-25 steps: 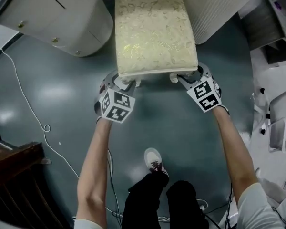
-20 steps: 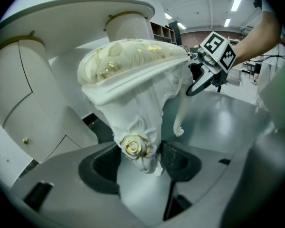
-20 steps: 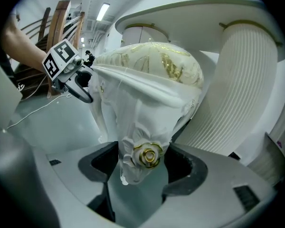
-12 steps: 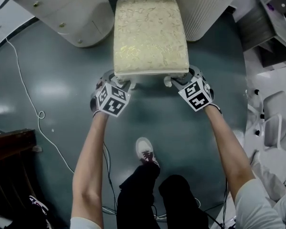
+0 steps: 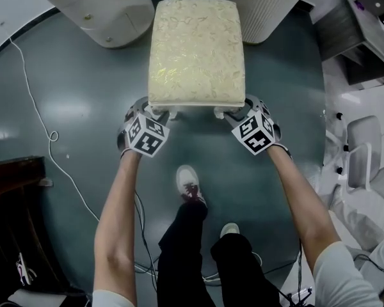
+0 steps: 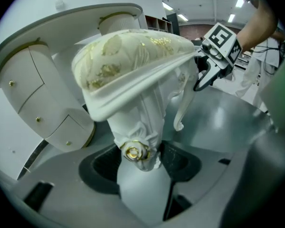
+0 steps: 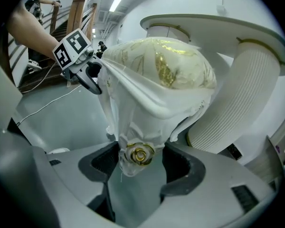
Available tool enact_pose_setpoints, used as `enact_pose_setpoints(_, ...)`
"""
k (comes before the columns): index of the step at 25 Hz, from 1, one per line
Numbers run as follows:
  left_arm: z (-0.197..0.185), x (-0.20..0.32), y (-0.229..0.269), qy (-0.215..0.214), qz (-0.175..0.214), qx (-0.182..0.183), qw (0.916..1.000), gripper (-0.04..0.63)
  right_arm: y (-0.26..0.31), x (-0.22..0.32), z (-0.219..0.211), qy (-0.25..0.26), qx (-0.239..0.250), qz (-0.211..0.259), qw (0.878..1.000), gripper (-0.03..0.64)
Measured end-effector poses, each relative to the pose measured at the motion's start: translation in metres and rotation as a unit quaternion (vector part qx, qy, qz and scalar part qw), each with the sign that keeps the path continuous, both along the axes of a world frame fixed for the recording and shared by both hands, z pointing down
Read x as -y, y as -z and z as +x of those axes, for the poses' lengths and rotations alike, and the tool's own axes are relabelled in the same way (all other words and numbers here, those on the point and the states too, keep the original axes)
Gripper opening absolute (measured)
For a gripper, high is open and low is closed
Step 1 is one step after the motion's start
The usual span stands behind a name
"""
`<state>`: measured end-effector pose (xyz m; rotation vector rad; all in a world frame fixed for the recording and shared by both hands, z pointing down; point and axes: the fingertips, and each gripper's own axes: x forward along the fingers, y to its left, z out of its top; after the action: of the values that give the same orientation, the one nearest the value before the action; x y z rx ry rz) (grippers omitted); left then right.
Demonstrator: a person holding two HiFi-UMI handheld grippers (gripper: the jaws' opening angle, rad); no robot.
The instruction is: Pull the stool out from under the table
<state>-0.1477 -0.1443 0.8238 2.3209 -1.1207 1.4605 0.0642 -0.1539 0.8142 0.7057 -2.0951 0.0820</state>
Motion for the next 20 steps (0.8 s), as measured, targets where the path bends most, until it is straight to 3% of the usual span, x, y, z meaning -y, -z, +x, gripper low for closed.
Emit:
enact_pose_setpoints(6,-0.009,-0.021,0.009,0.047,-0.033,-0.004,0.9983,0.258,0.011,-0.011,-0.002,-0.011,-0.025,-0.035,0.999,0.296)
enact_pose_setpoints(10,-0.022,-0.046,0.021,0.045,-0.060,0.026,0.9968,0.254,0.015,-0.035,0.019,0.020,-0.078,-0.065,0.995,0.297)
enact_pose_setpoints(14,-0.037,-0.067,0.062,0.066,-0.070,0.046,0.9943,0.165,0.049,-0.058,0.057,0.008,-0.121,-0.074,0.990,0.286)
enact_pose_setpoints(17,-0.042,-0.074,0.116,0.084,-0.048,0.047,0.9942,0.058,0.113,-0.060,0.069,-0.033,-0.106,-0.042,0.993,0.085)
enact_pose_setpoints(20,-0.033,-0.082,0.188,0.090,-0.013,0.028,0.9954,0.033,0.198,-0.061,0.068,-0.062,-0.063,-0.005,0.996,0.027)
